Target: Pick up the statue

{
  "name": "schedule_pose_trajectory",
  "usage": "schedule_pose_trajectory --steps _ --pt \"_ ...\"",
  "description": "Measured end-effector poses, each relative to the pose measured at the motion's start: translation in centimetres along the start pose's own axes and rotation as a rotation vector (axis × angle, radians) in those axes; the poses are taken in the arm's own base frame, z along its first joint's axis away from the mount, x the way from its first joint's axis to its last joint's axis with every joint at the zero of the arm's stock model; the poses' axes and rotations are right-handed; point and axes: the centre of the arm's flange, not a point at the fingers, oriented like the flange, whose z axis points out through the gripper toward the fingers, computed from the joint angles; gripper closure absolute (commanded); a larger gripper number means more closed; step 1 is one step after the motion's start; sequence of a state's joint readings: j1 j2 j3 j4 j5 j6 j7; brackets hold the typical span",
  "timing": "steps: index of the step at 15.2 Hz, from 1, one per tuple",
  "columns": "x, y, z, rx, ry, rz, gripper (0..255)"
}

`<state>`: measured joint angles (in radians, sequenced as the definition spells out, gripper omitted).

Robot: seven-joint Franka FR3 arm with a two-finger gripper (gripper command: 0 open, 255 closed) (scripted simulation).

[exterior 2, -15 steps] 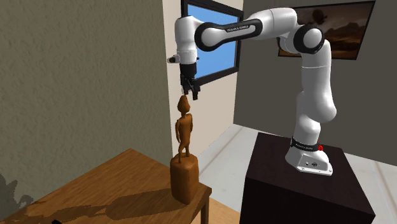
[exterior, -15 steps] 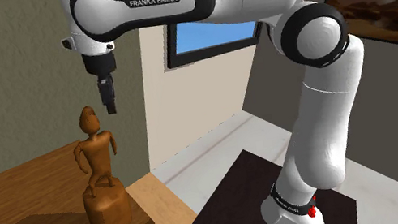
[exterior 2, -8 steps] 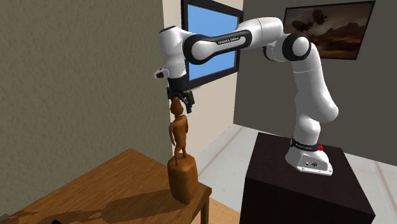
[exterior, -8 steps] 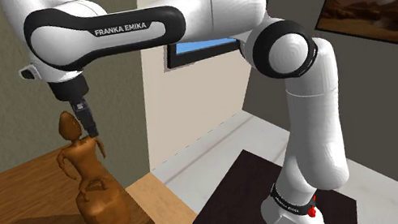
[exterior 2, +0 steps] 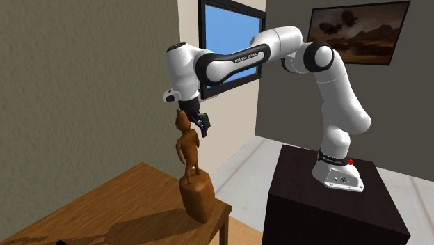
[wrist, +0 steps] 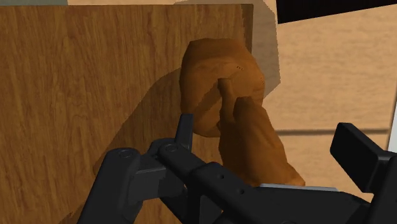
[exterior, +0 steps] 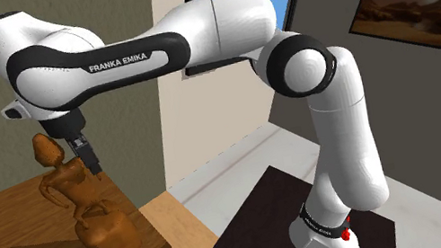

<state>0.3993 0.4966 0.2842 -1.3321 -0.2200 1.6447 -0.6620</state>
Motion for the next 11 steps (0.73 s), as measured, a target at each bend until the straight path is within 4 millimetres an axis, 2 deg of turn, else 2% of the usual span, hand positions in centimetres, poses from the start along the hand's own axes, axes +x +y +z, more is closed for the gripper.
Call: schedule_pose_trajectory --steps 3,4,11 --pt "0.4 0.1 1.4 0.000 -0.001 -0.001 0" --pt "0.4 0.1 1.6 0.001 -0.001 -0.001 255" --pt "0.4 0.1 1.7 -0.001 0.001 -0.001 255"
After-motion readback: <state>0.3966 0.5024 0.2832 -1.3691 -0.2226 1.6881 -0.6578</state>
